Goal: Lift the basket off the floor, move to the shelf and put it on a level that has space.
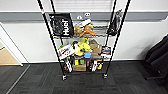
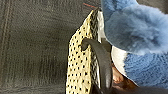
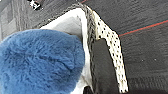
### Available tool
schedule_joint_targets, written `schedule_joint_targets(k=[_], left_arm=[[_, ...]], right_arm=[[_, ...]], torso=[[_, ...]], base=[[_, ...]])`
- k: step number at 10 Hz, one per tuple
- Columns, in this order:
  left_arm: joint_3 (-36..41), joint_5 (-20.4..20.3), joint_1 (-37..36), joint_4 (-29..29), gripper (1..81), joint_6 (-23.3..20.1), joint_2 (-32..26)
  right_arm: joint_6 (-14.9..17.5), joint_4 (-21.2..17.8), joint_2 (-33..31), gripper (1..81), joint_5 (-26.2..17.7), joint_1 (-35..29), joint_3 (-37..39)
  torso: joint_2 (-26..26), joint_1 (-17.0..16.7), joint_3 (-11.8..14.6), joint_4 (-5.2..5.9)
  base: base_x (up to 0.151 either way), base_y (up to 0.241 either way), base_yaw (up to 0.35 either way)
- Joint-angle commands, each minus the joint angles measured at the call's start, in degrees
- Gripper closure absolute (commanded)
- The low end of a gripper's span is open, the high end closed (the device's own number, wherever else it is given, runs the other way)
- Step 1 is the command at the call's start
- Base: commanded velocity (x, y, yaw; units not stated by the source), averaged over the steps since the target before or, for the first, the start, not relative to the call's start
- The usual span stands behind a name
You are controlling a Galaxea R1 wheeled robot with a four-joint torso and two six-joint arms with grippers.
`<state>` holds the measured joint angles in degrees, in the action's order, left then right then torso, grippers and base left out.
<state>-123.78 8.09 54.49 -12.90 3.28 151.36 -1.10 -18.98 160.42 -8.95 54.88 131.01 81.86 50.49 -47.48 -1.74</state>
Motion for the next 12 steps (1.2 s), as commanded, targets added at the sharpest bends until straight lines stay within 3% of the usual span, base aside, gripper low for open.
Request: schedule_joint_targets(k=[1, 2, 3, 5, 7, 12], left_arm=[[2.93, 2.98, -5.04, -1.25, 81.1, 0.32, -2.46], [3.72, 2.98, -4.96, -1.25, 81.1, 0.32, -2.98], [3.81, 2.98, -4.96, -1.25, 81.1, 0.32, -3.07], [3.81, 2.89, -4.79, -1.25, 81.1, 0.32, -2.99], [2.93, 2.89, -5.66, -0.99, 81.1, 0.32, -2.46], [1.35, 7.73, -11.64, -3.98, 81.1, 0.41, -2.37]], right_arm=[[-0.40, -2.11, -1.92, 81.1, -2.13, -4.38, -2.61], [-0.40, -2.20, -2.36, 81.1, -1.95, -4.29, -3.32], [-0.40, -2.29, -2.53, 81.1, -1.95, -4.29, -3.23], [-0.40, -2.29, -2.53, 81.1, -1.95, -4.29, -3.49], [-0.48, -2.29, -2.44, 81.1, -1.77, -6.04, -3.05], [-0.92, -2.73, -2.44, 81.1, -1.77, -10.00, -4.28]], torso=[[-5.62, -3.62, 0.00, 0.00], [-7.39, -4.76, 0.00, 0.00], [-9.56, -6.16, 5.13, 0.00], [-12.42, -7.95, 5.86, 0.00], [-15.94, -10.25, 8.92, 0.00], [-25.45, -16.54, 16.02, 0.00]], base=[[0.000, 0.000, 0.000], [0.000, 0.000, 0.000], [0.000, 0.000, 0.000], [0.000, 0.000, 0.000], [0.000, 0.000, 0.000], [0.000, 0.000, 0.000]])
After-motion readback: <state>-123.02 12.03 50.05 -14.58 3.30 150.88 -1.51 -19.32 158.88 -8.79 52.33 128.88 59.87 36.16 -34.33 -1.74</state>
